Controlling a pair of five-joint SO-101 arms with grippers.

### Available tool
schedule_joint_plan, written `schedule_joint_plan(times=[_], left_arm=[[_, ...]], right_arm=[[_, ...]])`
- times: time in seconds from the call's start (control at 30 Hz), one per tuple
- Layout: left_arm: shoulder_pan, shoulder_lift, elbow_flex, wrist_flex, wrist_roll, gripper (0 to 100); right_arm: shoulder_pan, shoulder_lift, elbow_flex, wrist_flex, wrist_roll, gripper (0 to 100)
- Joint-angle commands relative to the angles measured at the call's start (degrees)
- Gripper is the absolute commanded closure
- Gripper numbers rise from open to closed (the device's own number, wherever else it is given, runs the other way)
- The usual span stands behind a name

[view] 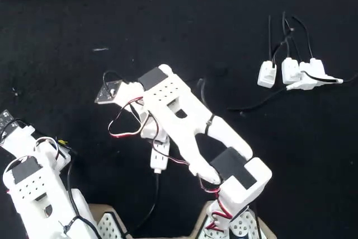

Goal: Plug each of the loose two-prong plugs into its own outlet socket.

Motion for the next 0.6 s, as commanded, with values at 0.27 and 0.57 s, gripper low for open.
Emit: schedule_joint_plan(times=[0.27, 0.57], left_arm=[[-0.4, -0.53, -3.47, -0.62, 0.35, 77], [-2.77, -0.53, -4.62, -0.44, 0.44, 77]], right_arm=[[0.62, 3.82, -0.48, -1.93, 0.44, 98.8], [0.62, 4.35, -0.48, -3.25, -2.37, 98.8]])
